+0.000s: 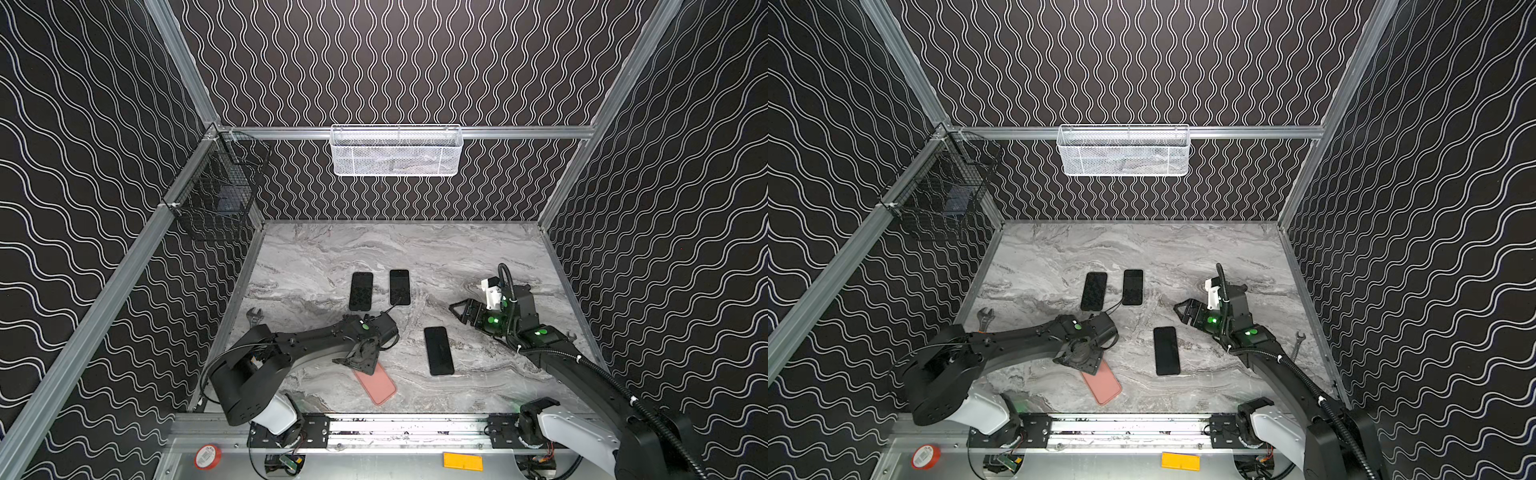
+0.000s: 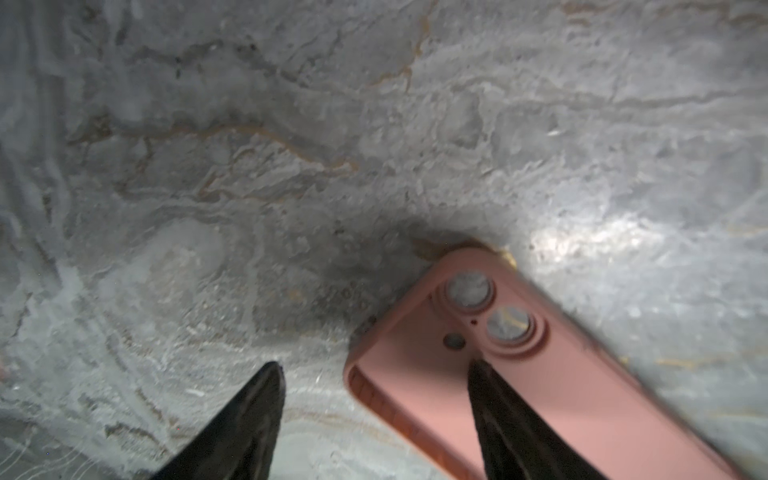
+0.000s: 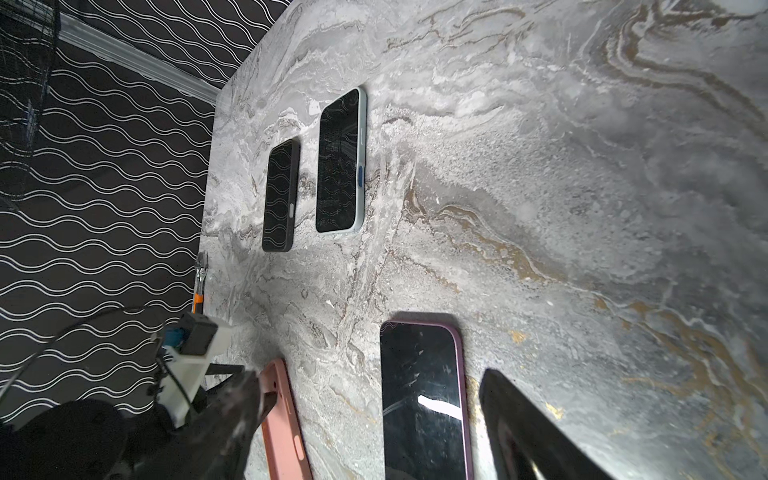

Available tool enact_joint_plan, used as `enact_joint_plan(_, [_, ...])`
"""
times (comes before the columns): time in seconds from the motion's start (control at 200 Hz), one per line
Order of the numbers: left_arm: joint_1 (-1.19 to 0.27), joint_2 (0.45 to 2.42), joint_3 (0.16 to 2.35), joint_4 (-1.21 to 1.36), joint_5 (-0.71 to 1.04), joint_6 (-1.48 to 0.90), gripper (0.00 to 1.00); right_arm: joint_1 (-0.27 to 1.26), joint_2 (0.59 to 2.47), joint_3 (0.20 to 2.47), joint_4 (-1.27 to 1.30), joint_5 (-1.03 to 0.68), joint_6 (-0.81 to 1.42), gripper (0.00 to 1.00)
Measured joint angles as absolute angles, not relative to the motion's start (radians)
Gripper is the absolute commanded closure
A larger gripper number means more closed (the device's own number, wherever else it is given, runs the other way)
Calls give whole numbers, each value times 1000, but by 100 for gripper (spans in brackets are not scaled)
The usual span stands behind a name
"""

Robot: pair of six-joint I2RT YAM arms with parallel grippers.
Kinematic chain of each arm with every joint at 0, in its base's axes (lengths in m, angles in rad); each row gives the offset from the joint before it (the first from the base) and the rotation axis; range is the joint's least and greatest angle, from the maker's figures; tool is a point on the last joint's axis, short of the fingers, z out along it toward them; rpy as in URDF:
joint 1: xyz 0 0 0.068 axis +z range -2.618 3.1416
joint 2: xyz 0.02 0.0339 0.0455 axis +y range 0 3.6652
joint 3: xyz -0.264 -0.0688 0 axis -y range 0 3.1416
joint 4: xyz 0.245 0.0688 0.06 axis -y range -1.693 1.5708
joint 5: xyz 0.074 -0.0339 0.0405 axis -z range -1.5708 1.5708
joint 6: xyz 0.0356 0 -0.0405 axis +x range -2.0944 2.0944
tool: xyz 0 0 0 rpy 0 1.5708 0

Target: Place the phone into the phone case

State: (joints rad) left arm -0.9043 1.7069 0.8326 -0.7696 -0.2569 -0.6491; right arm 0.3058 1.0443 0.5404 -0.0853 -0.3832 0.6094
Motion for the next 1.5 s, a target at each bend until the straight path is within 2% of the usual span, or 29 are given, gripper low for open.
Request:
enact_joint_plan(0.315, [-891, 1732, 832, -733, -240, -648, 67, 306, 1050, 545, -86, -387, 609, 15])
enact_joint_plan(0.46, [-883, 1730, 832, -720, -255, -644, 74, 306, 1059, 545, -86, -387, 610, 15])
enact_joint_plan(0.771, [-870, 1719, 826, -696, -249, -628, 79, 306, 1077, 543, -82, -394, 618, 15])
enact_joint_plan(0.876, [-860, 1721, 826, -698, -247, -625, 69, 306, 1080, 543, -81, -394, 618, 15])
enact_joint_plan(1.056, [-845, 1724, 831, -707, -241, -622, 69, 306, 1081, 543, -77, -394, 618, 15])
enact_joint_plan(1.251, [-828, 1729, 833, -698, -207, -620, 83, 306, 1081, 541, -75, -394, 618, 15])
enact_joint_plan(1.502, [-799, 1721, 827, -676, -182, -618, 91, 306, 1075, 541, -75, -393, 618, 15])
